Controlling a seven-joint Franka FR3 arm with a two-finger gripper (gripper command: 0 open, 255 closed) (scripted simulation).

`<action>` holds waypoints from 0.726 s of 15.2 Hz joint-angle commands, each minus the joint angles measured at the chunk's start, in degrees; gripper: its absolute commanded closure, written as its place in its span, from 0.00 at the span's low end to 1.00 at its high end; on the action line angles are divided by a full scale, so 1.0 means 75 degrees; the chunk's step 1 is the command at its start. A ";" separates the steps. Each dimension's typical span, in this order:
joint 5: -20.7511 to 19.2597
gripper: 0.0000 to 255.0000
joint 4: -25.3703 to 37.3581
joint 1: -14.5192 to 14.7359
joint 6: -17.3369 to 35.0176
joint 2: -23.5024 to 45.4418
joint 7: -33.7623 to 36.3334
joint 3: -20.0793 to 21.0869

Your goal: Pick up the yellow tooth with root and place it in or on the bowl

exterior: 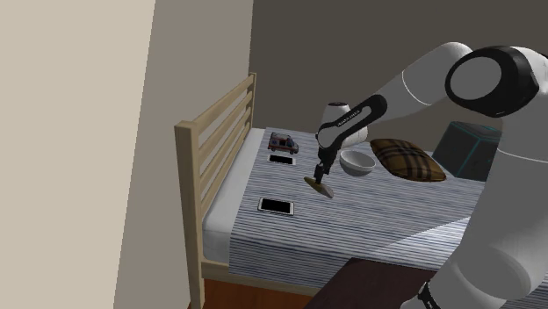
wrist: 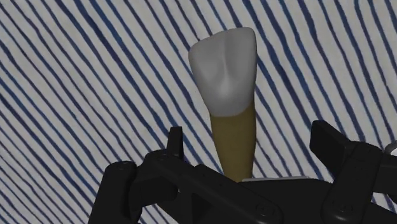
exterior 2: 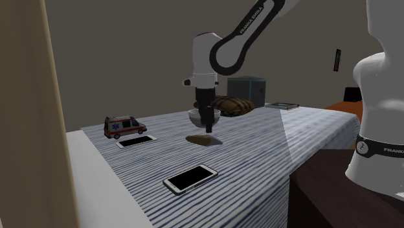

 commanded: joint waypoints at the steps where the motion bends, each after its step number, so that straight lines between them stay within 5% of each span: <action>1: 0.0041 0.00 0.0148 -0.0047 0.0187 0.0337 -0.0072 0.0000; 11: 0.0099 0.00 0.0118 -0.0114 0.0769 0.0889 -0.0112 0.0018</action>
